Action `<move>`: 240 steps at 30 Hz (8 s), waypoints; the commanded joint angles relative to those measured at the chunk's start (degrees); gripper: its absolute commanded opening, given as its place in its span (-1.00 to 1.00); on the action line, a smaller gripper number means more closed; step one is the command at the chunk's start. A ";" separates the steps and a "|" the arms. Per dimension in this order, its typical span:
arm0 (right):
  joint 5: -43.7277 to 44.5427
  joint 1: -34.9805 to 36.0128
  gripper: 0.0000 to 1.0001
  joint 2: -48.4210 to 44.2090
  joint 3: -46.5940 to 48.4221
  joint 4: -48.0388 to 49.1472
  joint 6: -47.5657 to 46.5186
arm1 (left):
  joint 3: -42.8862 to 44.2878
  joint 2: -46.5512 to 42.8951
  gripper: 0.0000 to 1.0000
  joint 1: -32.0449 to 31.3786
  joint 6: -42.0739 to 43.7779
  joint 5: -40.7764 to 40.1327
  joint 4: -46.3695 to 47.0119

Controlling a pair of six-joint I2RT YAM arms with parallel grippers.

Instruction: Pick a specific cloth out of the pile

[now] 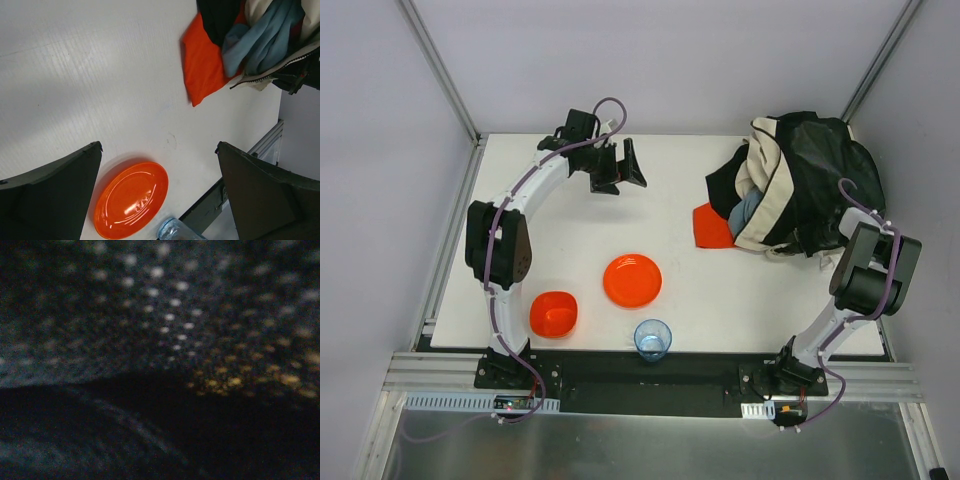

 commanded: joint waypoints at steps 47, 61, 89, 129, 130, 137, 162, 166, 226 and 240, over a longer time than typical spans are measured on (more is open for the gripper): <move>26.54 5.76 -0.99 12.46 73.06 -5.06 -3.99 | 10.54 2.44 0.98 -7.92 -12.33 0.91 0.87; 29.56 4.54 -0.99 15.63 52.24 -6.91 -1.88 | 17.65 16.75 0.96 -9.24 -29.21 6.01 0.96; 18.31 -1.97 -0.99 17.12 43.79 -5.68 0.58 | 42.52 44.97 0.00 -16.54 -44.24 6.27 2.71; 9.78 -6.72 -0.99 15.89 51.87 -5.33 3.75 | 6.76 -4.67 -1.00 -1.08 -19.72 -2.86 11.77; 9.69 -6.80 -0.99 15.89 51.96 -5.33 3.75 | 7.29 -5.20 -1.00 -0.55 -19.90 -3.13 11.59; 8.55 -7.24 -0.99 16.16 52.22 -5.33 3.92 | 13.78 -5.57 -1.00 1.39 -17.79 -2.70 10.37; 5.39 -7.33 -0.99 15.89 48.18 -5.33 3.31 | 26.02 15.71 0.98 -8.89 -1.62 -6.89 -22.95; 5.12 -7.33 -0.98 15.72 48.01 -5.51 3.05 | 24.00 14.22 0.98 -8.98 0.84 -11.99 -24.18; 0.99 -7.86 -0.99 14.84 43.79 -5.59 1.90 | 22.59 19.06 -1.00 -0.37 -11.64 -0.40 -12.58; 0.29 -8.04 -0.99 14.84 43.79 -5.77 1.38 | 9.14 9.48 -1.00 7.10 -9.44 -3.48 -10.56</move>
